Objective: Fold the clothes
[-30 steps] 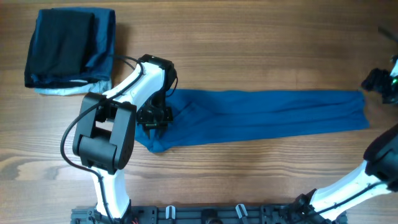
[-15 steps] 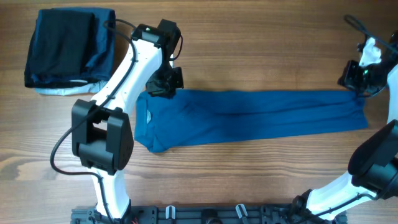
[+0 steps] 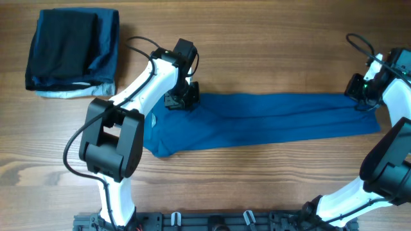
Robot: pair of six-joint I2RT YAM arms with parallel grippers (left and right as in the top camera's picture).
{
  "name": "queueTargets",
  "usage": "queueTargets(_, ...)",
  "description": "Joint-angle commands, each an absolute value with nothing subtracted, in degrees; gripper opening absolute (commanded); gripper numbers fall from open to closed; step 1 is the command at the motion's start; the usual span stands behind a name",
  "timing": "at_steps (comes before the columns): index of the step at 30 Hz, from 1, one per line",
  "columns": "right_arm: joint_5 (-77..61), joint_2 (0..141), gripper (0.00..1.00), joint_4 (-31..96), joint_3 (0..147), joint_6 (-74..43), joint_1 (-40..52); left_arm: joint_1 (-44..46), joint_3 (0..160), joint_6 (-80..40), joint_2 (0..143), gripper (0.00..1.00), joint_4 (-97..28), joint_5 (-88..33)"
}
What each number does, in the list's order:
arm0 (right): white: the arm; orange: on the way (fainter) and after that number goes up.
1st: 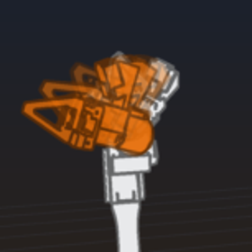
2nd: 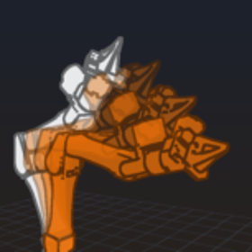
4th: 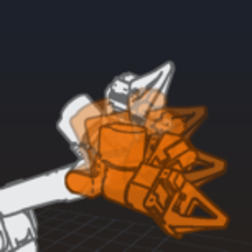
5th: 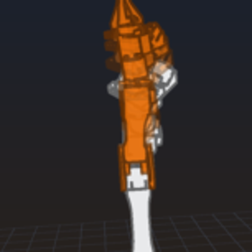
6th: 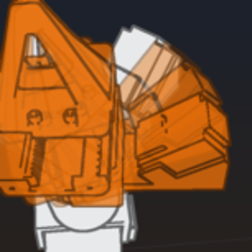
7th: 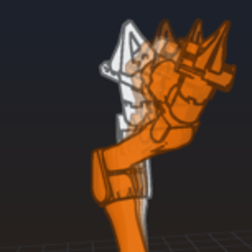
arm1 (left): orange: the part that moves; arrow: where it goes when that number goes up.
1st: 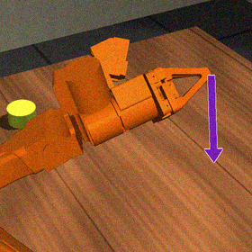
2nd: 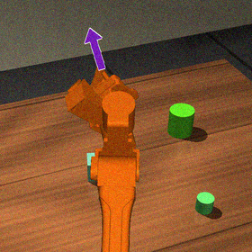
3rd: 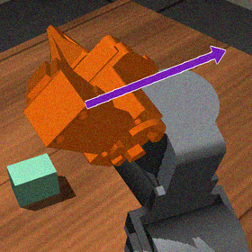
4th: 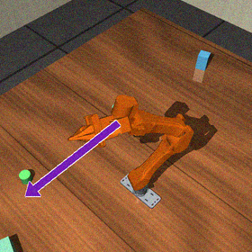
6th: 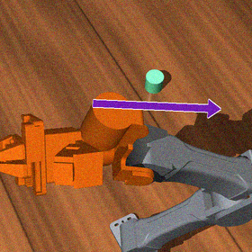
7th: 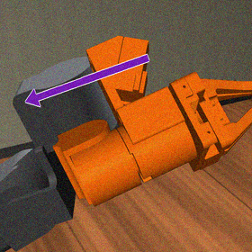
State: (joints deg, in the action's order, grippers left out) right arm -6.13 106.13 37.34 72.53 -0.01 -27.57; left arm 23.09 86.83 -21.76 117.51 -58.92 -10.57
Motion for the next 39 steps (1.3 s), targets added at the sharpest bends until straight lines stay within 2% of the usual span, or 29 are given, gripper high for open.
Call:
queueTargets(1,-2.72,107.07,0.04,37.15,70.85,-4.67,-27.66,23.05,86.13,-21.26,117.45,0.06,-57.25,-9.13)
queueTargets(17,0.45,108.29,0.04,31.22,66.13,-7.05,-27.73,23.03,86.13,-21.26,117.47,0.06,-55.9,-9.13)
queueTargets(25,10.83,108.27,0.04,45.82,66.13,-17.19,-28.21,23.03,86.13,-21.26,117.47,0.06,-55.68,-9.15)
queueTargets(32,16.32,108.2,0.04,50.98,66.13,-25.67,-28.21,23.03,86.13,-21.26,117.47,0.07,-55.72,-9.15)
queueTargets(37,4.73,106.98,0.05,50.15,71.53,-17.3,-28.21,23.03,86.13,-21.26,117.47,0.06,-55.68,-9.15)
queueTargets(38,3.42,106.65,0.08,50.43,73.6,-15.44,-28.21,23.03,86.13,-21.26,117.47,0.07,-55.68,-9.15)
queueTargets(39,2.79,106.63,0.16,50.46,75.18,-13.19,-28.23,23.03,86.13,-21.26,117.47,0.07,-55.72,-9.15)
